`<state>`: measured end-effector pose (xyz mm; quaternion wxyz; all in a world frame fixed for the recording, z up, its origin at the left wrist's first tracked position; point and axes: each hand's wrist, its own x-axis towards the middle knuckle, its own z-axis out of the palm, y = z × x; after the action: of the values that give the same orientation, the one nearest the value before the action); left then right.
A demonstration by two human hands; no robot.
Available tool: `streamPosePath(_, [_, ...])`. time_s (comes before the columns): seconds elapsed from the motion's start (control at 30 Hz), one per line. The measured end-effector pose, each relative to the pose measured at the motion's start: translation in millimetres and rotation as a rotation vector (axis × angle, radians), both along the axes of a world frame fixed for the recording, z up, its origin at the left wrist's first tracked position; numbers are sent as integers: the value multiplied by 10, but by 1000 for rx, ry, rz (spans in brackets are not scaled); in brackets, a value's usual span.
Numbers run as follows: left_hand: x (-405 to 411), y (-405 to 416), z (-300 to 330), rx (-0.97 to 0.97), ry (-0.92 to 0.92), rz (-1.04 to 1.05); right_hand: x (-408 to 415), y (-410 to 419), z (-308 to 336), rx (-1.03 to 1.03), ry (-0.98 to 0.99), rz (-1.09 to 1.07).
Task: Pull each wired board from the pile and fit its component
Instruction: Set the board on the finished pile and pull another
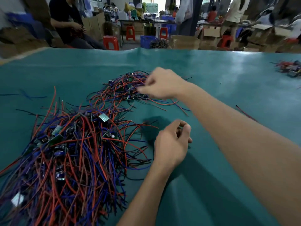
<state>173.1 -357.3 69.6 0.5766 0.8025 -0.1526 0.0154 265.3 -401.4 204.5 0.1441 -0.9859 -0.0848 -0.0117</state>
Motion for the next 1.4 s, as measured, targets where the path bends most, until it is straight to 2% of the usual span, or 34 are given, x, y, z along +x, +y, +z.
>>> streamPosePath(0.07, [8, 4, -5, 7, -4, 26, 132, -429, -289, -174, -24, -264])
streamPosePath(0.13, [13, 14, -9, -6, -9, 41, 126, -756, -585, -187, 71, -450])
streamPosePath(0.17, [18, 13, -8, -13, -6, 42, 122, -865, -708, -171, 111, -475])
streamPosePath(0.37, [14, 21, 6, -36, -4, 88, 164, -1096, -837, -43, 114, -445])
streamPosePath(0.5, [36, 22, 2, -44, 7, 105, -176, -1318, -579, 392, 132, -500])
streamPosePath(0.63, [23, 11, 30, -53, 32, 85, -885, -1301, -404, 767, 241, -391])
streamPosePath(0.7, [-5, 14, 51, -78, 85, 39, -1230, -1143, -428, 784, 268, -261])
streamPosePath(0.8, [0, 18, 57, -86, 123, -5, -1574, -833, -610, 647, 290, -110])
streamPosePath(0.97, [14, 26, 60, -167, 113, -5, -1558, -841, -781, 519, 273, -101])
streamPosePath(1.03, [28, 25, 47, -146, 88, 8, -1432, -929, -790, 629, 225, -177])
streamPosePath(1.13, [28, 21, 28, -121, 81, -21, -1189, -979, -866, 899, 8, -410])
streamPosePath(1.17, [17, 21, 26, -96, 73, -37, -1134, -959, -900, 931, -51, -453])
streamPosePath(1.27, [2, 16, 14, 66, 16, -60, -1087, -876, -1008, 846, -186, -457])
streamPosePath(1.3, [-3, 13, 10, 101, 8, -58, -1086, -876, -1036, 895, -205, -469])
streamPosePath(1.4, [-8, 10, 6, 69, 50, -80, -1136, -882, -1033, 1323, -78, -461])
